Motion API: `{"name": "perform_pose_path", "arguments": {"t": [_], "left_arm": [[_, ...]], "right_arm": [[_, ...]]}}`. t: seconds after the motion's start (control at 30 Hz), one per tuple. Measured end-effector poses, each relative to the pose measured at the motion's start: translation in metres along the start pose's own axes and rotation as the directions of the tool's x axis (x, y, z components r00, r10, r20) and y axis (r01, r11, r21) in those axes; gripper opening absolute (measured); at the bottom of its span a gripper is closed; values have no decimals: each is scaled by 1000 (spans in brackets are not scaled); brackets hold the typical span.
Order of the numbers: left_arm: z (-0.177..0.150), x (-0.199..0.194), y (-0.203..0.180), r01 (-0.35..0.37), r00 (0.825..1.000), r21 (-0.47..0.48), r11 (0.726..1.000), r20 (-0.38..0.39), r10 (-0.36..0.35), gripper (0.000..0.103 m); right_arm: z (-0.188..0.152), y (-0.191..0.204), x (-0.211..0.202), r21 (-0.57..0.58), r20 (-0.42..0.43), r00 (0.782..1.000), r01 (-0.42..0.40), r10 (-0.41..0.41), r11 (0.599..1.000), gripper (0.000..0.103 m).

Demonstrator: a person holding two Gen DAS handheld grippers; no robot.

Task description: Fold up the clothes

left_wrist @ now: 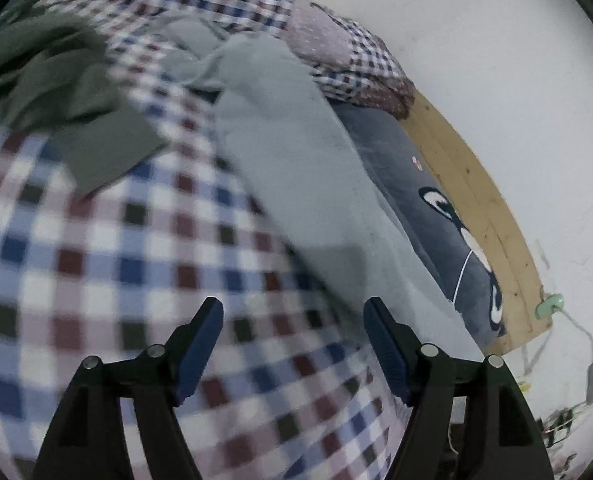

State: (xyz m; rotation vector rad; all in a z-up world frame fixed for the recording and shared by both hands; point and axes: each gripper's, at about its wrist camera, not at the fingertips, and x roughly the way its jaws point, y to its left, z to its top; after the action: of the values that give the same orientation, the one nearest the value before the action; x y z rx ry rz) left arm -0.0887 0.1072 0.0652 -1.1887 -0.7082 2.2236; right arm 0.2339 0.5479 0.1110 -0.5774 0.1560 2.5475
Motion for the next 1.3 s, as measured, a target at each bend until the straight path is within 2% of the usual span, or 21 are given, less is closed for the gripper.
{"name": "perform_pose_path", "arguments": {"t": [0.13,0.2,0.27,0.43,0.53,0.7,0.8,0.87,0.9,0.97,1.0,1.03,1.07,1.2,1.3], "left_arm": [[30,41,-49,-52,998,80,995,-29,55,76],[43,63,-67,-110,992,120,987,-41,115,76],[55,82,-78,-173,983,160,972,-39,182,76],[93,112,-84,-304,952,147,941,1,307,76],[122,118,-78,-381,925,102,919,46,378,76],[155,137,-79,-463,885,75,883,85,457,76],[171,148,-80,-543,839,103,833,107,534,76],[181,151,-73,-559,828,87,825,107,550,75],[186,151,-69,-560,827,76,825,105,552,73],[190,146,-62,-536,842,61,842,108,528,50],[192,144,-59,-524,849,53,850,110,516,41],[194,141,-55,-511,856,45,858,112,504,21],[196,139,-52,-499,863,37,866,114,492,5],[205,126,-39,-447,887,4,895,129,443,3],[214,90,-36,-407,891,-34,913,207,405,3]], "right_arm": [[-4,4,-8,-53,24,999,-27,29,998,15],[-8,6,-12,-67,27,999,-45,47,997,15],[-11,6,-14,-75,29,998,-61,64,995,15],[-16,2,-17,-89,25,994,-105,108,990,15],[-20,3,-22,-114,29,991,-127,131,985,15],[-26,7,-30,-165,35,985,-158,166,973,15],[-28,6,-32,-171,29,983,-175,182,970,15],[-29,6,-32,-171,25,982,-180,187,969,15],[-29,6,-32,-174,23,982,-181,188,968,15],[-30,7,-32,-183,21,982,-180,186,967,15],[-30,7,-32,-189,17,983,-178,185,966,15],[-30,8,-32,-195,12,983,-177,183,965,15],[-30,8,-33,-200,10,983,-175,181,964,15],[-31,11,-33,-217,-2,986,-164,167,962,15],[-29,14,-31,-221,-11,989,-147,148,964,15]]}}
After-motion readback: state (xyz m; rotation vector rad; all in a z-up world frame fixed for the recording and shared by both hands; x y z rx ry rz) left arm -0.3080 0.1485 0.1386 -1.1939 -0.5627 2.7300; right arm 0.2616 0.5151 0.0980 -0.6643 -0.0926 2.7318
